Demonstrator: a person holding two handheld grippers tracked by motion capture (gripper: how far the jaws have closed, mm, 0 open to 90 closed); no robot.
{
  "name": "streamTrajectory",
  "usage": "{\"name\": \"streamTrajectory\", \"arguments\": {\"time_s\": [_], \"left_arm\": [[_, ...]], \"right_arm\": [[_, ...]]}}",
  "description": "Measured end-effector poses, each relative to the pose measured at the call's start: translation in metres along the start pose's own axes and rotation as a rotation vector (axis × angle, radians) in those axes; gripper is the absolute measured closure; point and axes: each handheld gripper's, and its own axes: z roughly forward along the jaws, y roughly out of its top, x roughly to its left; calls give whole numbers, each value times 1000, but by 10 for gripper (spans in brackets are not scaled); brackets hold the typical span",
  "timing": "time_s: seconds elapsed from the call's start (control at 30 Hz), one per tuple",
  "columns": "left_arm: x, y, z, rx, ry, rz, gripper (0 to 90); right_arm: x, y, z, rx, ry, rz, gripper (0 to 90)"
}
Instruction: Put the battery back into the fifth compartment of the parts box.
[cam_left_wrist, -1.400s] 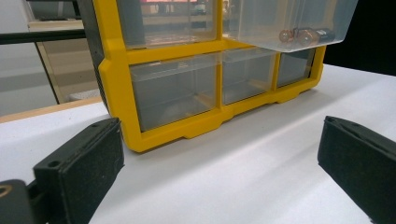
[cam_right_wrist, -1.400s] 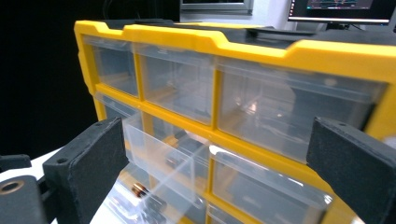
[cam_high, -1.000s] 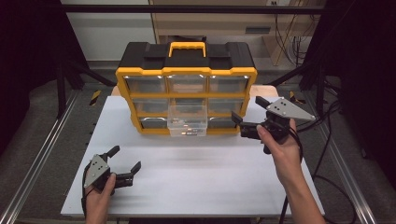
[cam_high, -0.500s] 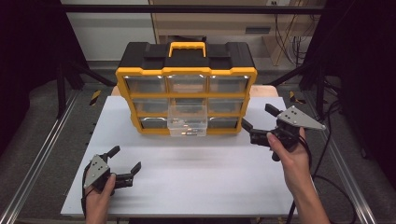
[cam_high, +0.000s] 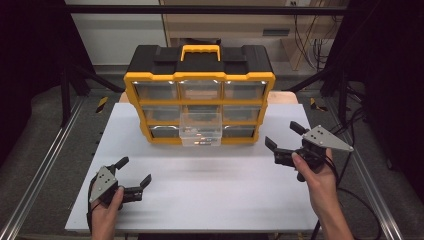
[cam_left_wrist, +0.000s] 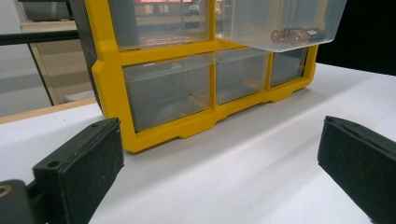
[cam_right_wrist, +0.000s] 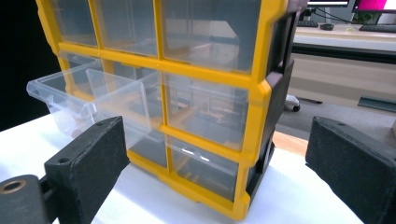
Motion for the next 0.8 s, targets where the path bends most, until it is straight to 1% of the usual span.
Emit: {"name": "streamTrajectory", "arguments": {"time_s": [0.3, 0.47, 0.8], "left_arm": [[0, 0, -1, -3, -8, -3, 2], [0, 0, -2, -4, -8, -5, 2], [0, 1, -3, -9, -11, -8, 2]], "right_arm": [[-5, -18, -8, 7, -11, 7, 57], [-8, -27, -11, 5, -16, 21, 57], [-11, -43, -16, 11, -19, 22, 63]]}}
